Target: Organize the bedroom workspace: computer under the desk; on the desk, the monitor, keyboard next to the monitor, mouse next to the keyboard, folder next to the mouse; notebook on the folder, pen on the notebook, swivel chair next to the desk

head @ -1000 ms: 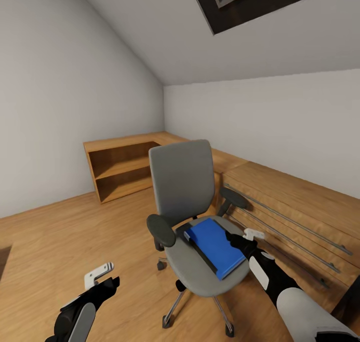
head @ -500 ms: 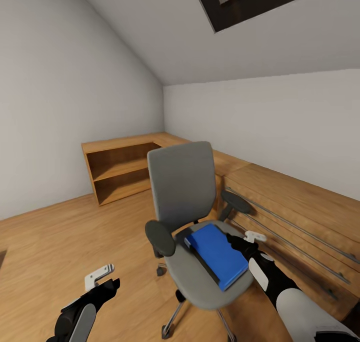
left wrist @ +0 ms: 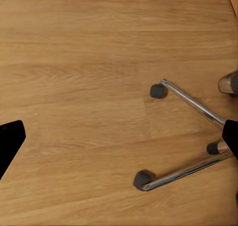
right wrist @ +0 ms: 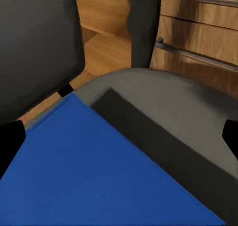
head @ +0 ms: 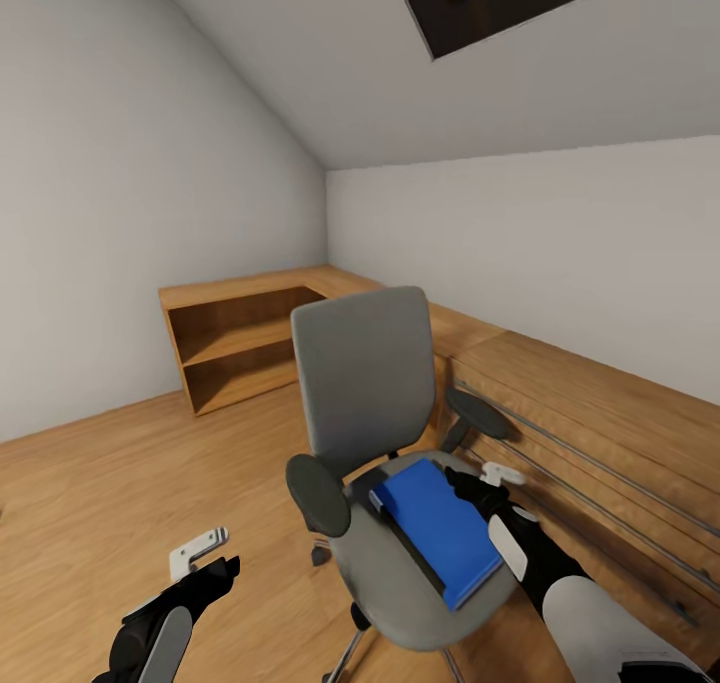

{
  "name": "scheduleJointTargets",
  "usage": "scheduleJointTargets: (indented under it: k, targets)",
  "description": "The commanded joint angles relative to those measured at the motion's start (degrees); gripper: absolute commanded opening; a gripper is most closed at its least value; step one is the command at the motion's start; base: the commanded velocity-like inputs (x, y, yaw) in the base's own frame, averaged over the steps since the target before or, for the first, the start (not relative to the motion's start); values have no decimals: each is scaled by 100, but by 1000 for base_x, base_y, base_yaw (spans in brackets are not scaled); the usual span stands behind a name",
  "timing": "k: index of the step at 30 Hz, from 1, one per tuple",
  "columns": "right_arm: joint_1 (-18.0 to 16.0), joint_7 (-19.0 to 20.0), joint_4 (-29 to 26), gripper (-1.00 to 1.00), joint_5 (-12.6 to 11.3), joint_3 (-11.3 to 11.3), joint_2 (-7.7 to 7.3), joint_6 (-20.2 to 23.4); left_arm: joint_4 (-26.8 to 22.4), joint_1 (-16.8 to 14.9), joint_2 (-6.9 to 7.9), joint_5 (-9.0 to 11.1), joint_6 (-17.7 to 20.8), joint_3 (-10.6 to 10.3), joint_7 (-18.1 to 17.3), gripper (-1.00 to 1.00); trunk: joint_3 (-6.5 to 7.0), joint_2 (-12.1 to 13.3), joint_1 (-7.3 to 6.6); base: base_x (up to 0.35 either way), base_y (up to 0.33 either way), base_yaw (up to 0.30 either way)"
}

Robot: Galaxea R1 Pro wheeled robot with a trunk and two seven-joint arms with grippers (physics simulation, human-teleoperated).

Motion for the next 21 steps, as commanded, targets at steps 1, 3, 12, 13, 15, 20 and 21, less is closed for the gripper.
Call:
scheduleJointTargets:
  k: [1, 3, 12, 13, 15, 20, 21]
  targets:
    - [-3, 11, 1, 100, -61, 1, 23, 28, -8, -4, -4, 61, 14, 5, 43, 100, -6, -3, -1, 12, 0, 0]
    - [-2, 24, 1, 100, -424, -26, 51, 340, -8, 3, -9, 59, 7, -2, 43, 100, -6, -3, -1, 3, 0, 0]
    - [-3, 45, -38, 100, -1266, -46, 38, 584, -26, 5, -3, 52, -4, -77, 43, 100, -6, -3, -1, 0, 0, 0]
    - [-3, 45, -42, 100, -1273, -46, 39, 578, -28, 5, -1, 52, -4, -78, 43, 100, -6, -3, -1, 0, 0, 0]
    - [-2, 69, -56, 100, -1296, -50, 41, 552, -33, 5, -3, 52, -5, -82, 43, 100, -6, -3, -1, 0, 0, 0]
    - [-2, 88, -60, 100, -1310, -58, 30, 542, -35, 5, 1, 52, -5, -80, 43, 100, -6, -3, -1, 0, 0, 0]
    - [-2, 88, -60, 100, -1311, -57, 29, 538, -35, 5, 2, 52, -5, -79, 43, 100, -6, -3, -1, 0, 0, 0]
